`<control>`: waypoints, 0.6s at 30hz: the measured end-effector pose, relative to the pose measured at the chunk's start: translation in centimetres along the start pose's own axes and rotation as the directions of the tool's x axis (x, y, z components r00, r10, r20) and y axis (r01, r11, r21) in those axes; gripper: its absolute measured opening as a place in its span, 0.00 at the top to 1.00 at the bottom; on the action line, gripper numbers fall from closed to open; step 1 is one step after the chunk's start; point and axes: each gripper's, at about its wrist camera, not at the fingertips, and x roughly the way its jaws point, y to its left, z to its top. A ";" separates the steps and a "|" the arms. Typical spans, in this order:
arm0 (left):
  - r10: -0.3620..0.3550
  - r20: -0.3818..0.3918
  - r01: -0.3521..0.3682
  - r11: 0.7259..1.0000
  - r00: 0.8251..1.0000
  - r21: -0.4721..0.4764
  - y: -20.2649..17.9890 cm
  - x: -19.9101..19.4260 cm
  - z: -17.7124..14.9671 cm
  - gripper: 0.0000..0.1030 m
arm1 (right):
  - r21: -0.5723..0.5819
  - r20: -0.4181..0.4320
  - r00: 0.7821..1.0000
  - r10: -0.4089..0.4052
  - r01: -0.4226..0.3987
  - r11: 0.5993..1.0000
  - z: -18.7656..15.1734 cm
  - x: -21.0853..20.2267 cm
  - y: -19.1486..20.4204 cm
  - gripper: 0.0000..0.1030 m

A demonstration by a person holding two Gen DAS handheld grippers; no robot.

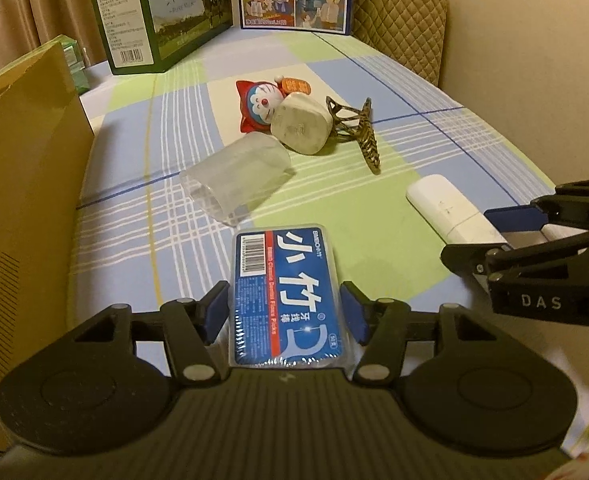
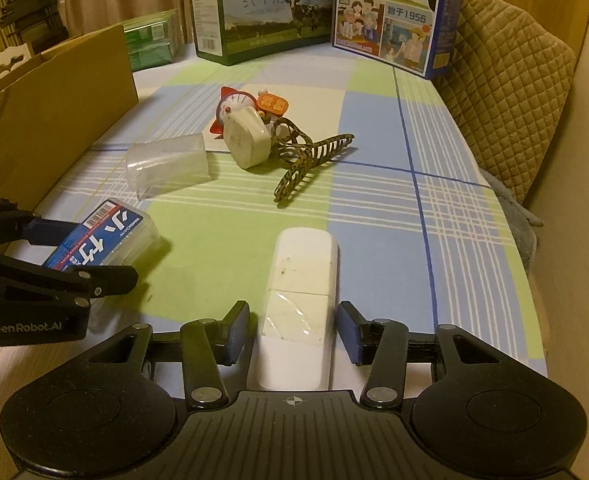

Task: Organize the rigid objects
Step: 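Carry the floss box and power bank in both tools over the cardboard box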

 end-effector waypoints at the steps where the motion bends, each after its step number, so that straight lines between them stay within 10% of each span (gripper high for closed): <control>1: 0.001 -0.001 -0.001 1.000 1.000 -0.001 0.0 0.0 0.0 0.47 | 0.000 0.000 1.000 -0.001 0.001 1.000 0.0 0.0 0.0 0.56; 18: 0.002 0.011 -0.002 1.000 1.000 -0.002 -0.1 0.0 -0.3 0.48 | 0.027 0.010 0.999 -0.032 0.032 0.999 0.2 0.1 0.5 0.64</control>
